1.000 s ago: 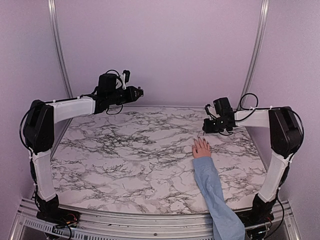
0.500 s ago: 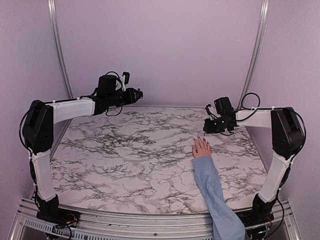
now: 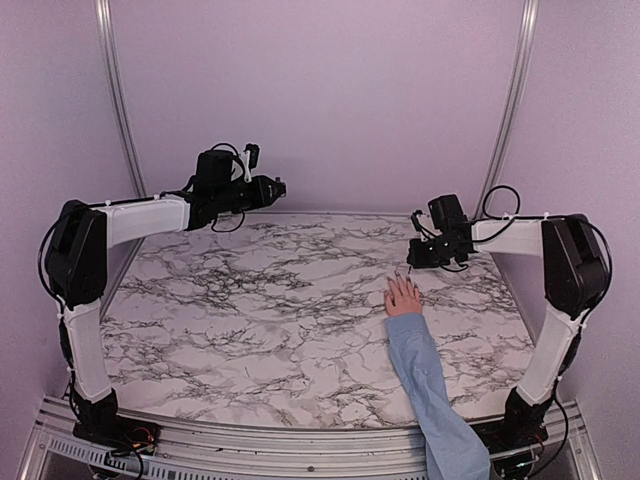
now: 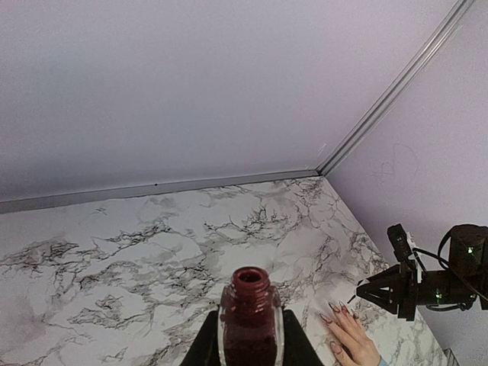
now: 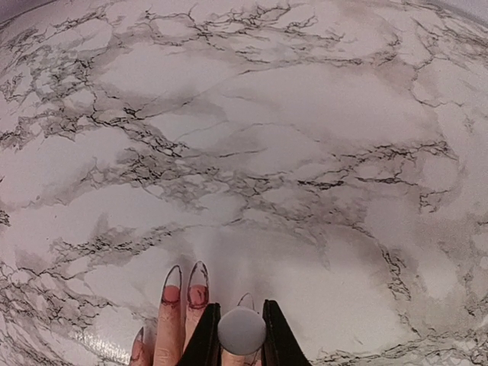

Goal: Paint the nails
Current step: Paint the nail polish on the nail.

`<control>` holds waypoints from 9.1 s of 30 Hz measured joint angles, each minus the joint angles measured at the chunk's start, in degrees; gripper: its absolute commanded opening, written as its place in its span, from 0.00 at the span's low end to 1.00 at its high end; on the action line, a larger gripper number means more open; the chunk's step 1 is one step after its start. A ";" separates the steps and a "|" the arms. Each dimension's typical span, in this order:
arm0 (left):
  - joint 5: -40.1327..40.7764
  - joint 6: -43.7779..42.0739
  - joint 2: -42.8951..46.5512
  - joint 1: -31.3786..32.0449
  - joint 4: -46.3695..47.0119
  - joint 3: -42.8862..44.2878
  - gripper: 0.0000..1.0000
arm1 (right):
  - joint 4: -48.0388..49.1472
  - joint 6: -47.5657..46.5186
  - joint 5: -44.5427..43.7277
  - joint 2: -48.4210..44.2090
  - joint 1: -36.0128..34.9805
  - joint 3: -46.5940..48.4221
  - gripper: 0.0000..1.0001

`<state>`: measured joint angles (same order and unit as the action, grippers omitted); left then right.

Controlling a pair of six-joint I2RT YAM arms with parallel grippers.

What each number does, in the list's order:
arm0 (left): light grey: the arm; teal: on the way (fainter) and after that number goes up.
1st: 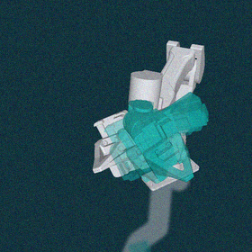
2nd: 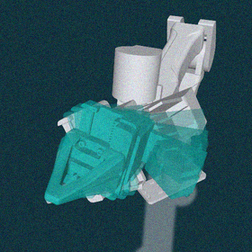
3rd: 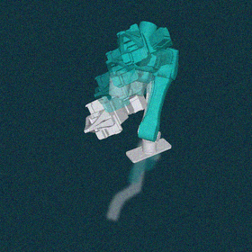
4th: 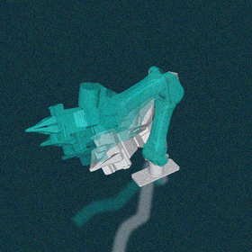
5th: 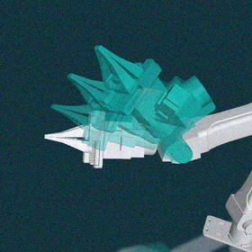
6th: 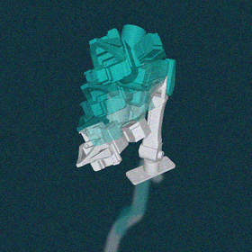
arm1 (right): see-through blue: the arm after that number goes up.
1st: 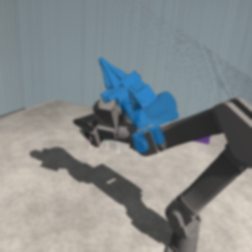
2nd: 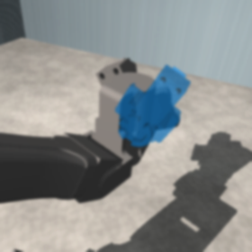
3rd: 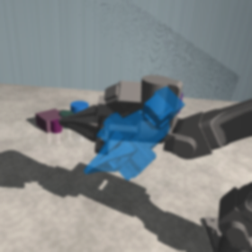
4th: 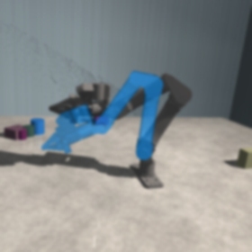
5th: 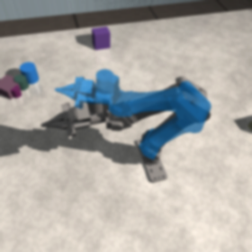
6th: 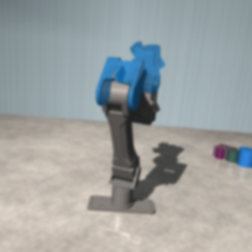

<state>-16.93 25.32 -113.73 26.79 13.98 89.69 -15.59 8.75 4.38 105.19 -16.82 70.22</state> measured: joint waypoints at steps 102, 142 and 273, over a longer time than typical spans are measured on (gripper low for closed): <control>-0.15 0.24 0.31 0.00 1.14 -0.57 0.00 | -1.49 -4.96 -4.13 1.70 -1.86 0.37 0.00; -0.35 0.24 0.31 0.00 1.16 -0.57 0.00 | -2.56 -4.96 -3.45 2.64 -1.95 2.84 0.00; -1.03 1.38 0.31 -0.96 3.80 -3.63 0.00 | -9.16 -4.57 -2.01 2.84 -1.95 6.03 0.00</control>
<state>-17.96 26.70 -113.43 25.82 17.78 86.06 -24.75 4.19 2.37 108.03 -18.76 76.25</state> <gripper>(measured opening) 0.195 0.137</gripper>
